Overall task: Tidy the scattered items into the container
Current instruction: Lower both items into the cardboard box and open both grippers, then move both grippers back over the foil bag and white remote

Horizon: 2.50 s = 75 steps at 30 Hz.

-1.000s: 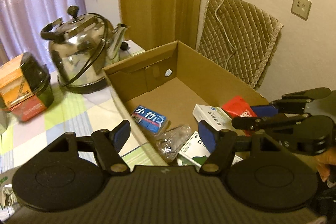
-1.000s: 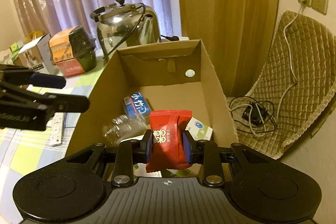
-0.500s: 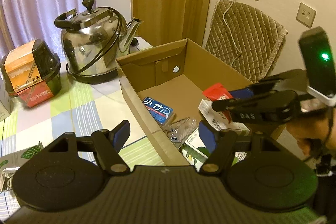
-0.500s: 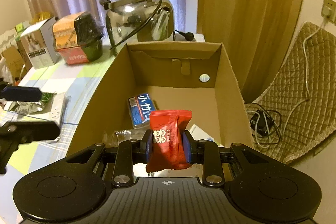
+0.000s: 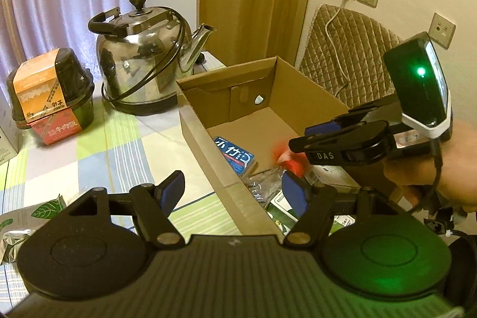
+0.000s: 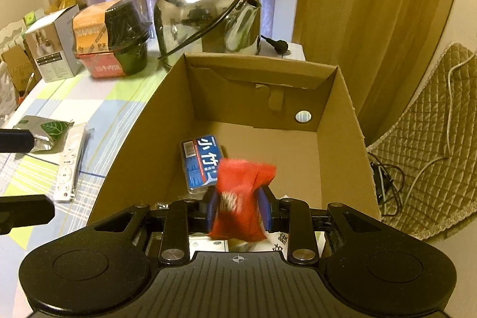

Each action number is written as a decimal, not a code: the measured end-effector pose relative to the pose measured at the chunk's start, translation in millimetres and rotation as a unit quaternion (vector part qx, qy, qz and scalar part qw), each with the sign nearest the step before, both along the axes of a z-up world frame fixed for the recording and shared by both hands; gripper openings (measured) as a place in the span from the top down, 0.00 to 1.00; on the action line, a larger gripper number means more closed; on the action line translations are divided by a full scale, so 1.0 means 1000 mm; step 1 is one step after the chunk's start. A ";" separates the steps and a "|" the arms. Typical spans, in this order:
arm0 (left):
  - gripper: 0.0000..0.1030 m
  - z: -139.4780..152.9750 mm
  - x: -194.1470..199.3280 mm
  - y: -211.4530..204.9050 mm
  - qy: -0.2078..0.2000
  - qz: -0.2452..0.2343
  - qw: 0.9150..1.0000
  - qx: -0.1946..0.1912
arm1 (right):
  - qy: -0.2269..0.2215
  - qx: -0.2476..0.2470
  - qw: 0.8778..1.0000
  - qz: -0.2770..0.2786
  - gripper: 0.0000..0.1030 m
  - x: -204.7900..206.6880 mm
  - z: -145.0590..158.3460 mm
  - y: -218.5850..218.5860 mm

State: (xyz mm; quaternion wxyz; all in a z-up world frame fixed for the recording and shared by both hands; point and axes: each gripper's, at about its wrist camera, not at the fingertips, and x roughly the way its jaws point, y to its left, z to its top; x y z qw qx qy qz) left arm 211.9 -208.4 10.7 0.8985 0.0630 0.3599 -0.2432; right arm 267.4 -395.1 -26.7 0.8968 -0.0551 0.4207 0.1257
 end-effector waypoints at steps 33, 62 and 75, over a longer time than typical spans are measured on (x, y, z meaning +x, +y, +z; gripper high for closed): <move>0.32 0.026 -0.067 0.104 -0.009 0.108 0.994 -0.007 | -0.028 0.023 0.999 0.005 0.68 -0.067 0.054 0.037; 0.25 0.014 -0.131 0.253 0.007 0.245 0.969 0.032 | -0.036 0.050 0.990 0.129 0.06 -0.127 0.068 0.177; 0.22 -0.021 -0.063 0.289 -0.003 0.174 0.978 0.112 | 0.017 0.056 0.986 0.157 0.06 -0.100 0.023 0.218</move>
